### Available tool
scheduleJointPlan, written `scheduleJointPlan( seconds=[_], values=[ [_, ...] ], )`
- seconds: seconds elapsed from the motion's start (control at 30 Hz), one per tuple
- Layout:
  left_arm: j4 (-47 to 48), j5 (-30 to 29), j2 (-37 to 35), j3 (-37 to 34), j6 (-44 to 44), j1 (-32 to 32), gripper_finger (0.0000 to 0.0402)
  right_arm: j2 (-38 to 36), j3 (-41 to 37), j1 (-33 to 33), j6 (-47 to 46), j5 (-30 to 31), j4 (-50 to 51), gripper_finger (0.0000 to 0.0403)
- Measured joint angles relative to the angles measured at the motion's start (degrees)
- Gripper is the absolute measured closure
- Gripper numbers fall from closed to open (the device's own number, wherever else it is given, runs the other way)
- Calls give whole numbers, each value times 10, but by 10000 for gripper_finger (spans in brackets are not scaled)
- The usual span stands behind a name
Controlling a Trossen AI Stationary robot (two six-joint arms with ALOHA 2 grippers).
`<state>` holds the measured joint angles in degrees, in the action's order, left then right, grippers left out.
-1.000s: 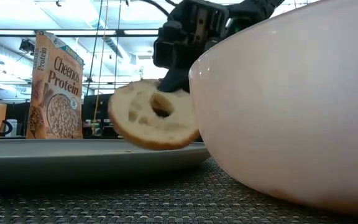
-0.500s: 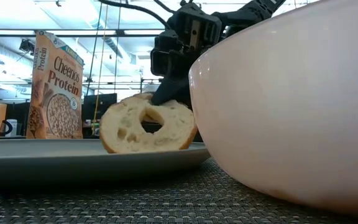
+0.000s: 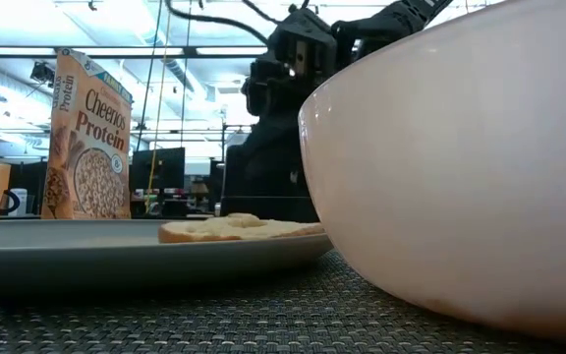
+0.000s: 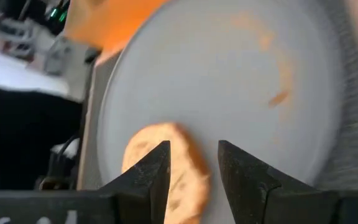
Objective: Arrange a breakfast setting
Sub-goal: Put the apple on the gray plate
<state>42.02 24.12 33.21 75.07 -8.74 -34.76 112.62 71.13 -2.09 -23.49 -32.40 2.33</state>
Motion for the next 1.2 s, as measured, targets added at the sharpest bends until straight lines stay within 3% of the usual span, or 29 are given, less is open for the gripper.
scheduleJointPlan(
  seconds=[0.2,0.3,0.47,0.57,0.63,0.77,0.9,1.03,1.2],
  values=[
    [279,94,8,22,-48,0,218,-79,0,-29,18,65,40,262],
    [375,131,10,21,-55,0,221,-132,0,-42,40,131,66,262],
    [406,132,25,21,-18,0,221,-207,0,-59,64,246,95,262],
    [407,97,37,17,37,0,221,-236,0,-69,72,278,99,262],
    [403,43,50,0,59,0,221,-250,0,-76,72,284,99,262],
    [340,-33,58,-61,88,0,221,-267,0,-83,74,285,100,262],
    [189,32,53,-171,86,0,221,-269,0,-86,86,285,100,262],
    [-37,103,32,-296,-15,0,222,-268,0,-87,85,285,113,262],
    [-304,88,-10,-412,-152,0,230,-270,0,-85,83,284,146,262]
  ],
)
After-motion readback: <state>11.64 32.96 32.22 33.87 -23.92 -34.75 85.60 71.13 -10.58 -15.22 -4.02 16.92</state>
